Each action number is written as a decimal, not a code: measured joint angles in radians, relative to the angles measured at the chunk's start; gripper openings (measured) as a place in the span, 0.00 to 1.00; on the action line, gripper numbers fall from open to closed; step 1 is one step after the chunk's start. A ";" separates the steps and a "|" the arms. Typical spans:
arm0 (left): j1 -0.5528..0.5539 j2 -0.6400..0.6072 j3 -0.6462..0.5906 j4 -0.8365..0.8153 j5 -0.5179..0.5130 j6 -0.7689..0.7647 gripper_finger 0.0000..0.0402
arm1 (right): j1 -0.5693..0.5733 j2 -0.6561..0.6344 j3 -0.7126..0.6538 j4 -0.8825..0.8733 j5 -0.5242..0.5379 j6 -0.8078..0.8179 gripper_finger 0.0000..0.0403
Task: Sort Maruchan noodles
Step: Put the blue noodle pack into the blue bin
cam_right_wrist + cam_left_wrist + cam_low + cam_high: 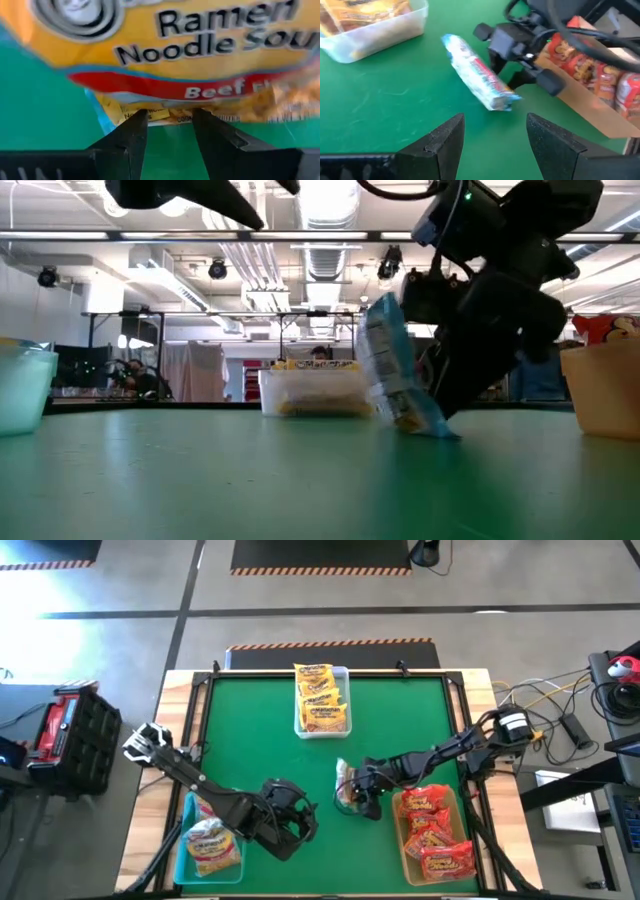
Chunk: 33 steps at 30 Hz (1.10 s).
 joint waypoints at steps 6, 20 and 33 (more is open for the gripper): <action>0.010 0.034 -0.001 0.081 -0.008 -0.019 0.49 | 0.008 0.039 0.001 0.055 0.007 -0.005 0.37; 0.118 0.186 0.000 0.200 0.052 -0.211 0.49 | 0.017 0.095 0.001 0.108 0.027 -0.067 0.37; 0.150 0.250 0.001 0.267 -0.063 -0.313 0.49 | 0.006 0.091 -0.043 0.187 0.024 -0.078 0.37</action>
